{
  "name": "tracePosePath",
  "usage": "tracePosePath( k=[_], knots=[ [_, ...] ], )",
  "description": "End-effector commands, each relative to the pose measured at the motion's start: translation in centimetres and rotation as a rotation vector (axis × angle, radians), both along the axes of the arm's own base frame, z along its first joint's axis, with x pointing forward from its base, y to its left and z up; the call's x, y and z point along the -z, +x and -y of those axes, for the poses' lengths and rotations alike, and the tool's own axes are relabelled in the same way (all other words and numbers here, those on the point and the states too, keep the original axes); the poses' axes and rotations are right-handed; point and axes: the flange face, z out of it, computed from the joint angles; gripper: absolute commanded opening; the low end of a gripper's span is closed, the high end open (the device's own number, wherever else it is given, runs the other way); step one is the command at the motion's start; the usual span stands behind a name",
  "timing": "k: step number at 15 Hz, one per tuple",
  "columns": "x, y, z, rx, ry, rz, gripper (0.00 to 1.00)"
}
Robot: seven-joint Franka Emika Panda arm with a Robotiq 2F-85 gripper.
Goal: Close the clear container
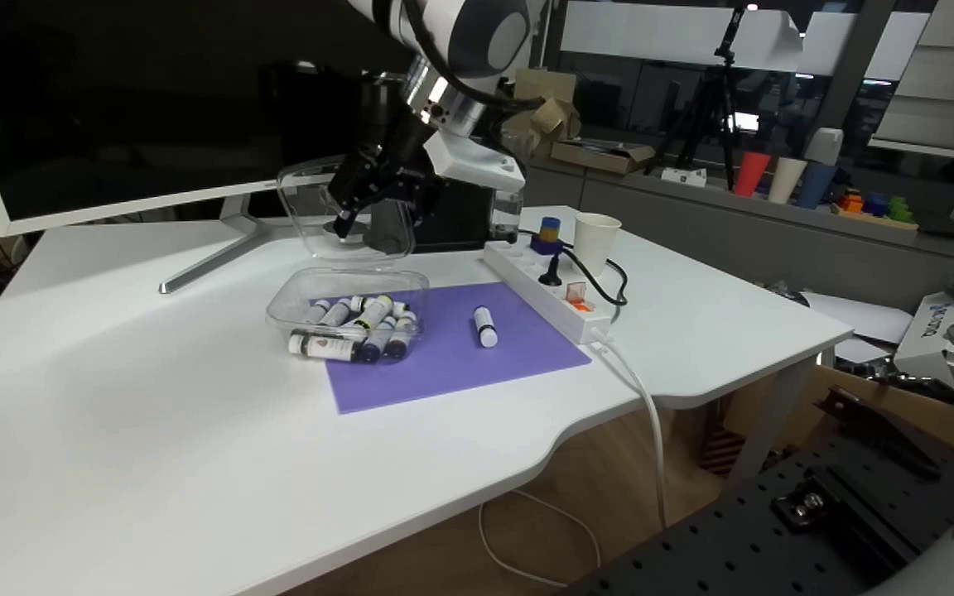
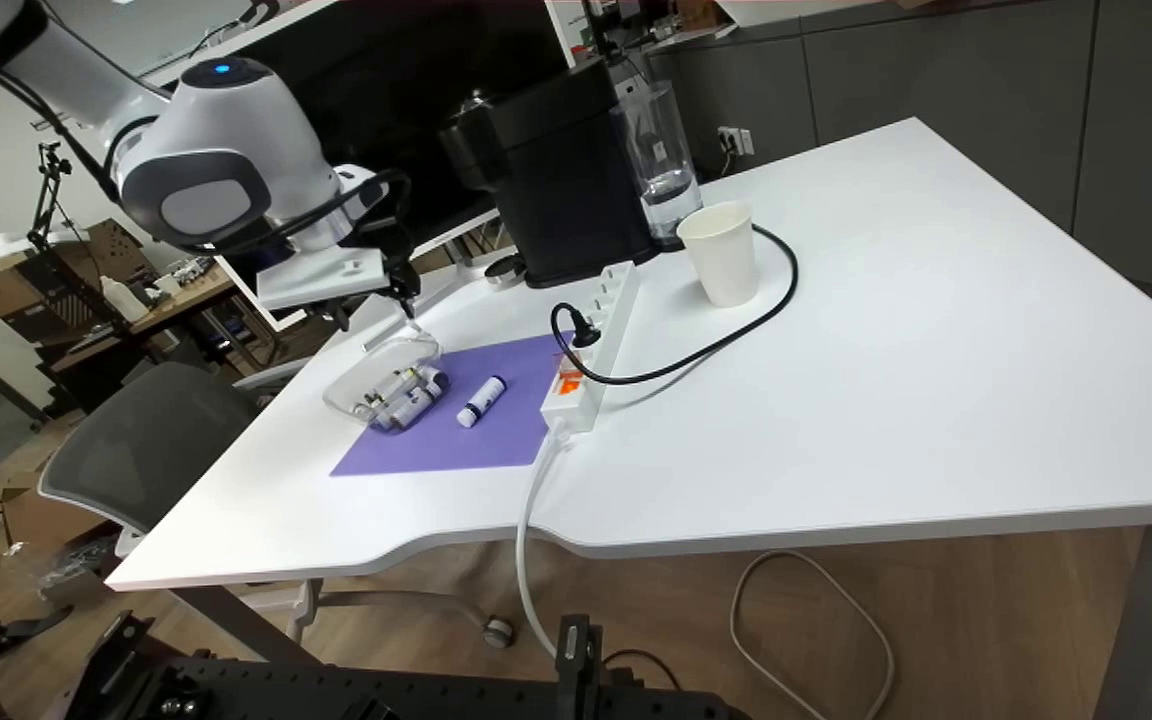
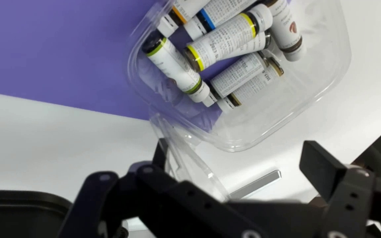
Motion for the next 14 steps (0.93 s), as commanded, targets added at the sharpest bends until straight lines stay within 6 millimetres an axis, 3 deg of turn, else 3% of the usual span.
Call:
tracePosePath(
  k=[1,7,14],
  knots=[
    [-1.6,-2.3,-1.4,-0.007,-0.104,0.037,1.0],
    [-1.0,-4.4,-2.9,-0.055,-0.25,0.063,1.0],
    [-0.5,-5.1,-4.3,-0.145,-0.413,0.059,1.0]
  ],
)
